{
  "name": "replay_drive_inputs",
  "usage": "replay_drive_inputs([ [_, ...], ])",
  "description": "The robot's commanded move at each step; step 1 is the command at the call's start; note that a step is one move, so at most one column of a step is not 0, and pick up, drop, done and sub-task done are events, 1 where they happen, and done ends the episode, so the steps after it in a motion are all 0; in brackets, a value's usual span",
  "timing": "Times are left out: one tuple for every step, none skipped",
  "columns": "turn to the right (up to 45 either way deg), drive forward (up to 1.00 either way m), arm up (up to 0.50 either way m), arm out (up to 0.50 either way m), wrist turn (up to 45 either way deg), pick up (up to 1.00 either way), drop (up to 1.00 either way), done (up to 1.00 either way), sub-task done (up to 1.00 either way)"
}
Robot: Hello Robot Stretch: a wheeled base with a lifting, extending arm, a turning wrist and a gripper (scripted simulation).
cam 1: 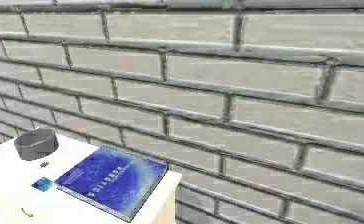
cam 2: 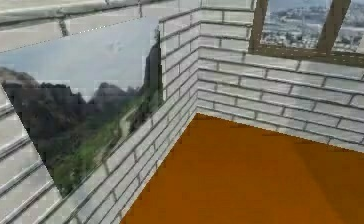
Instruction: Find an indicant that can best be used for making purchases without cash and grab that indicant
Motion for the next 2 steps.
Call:
replay_drive_inputs([
  [-45.0,0.00,0.00,0.00,0.0,0.00,0.00,0.00,0.00],
  [-45.0,0.00,0.00,0.00,0.0,0.00,0.00,0.00,0.00],
])
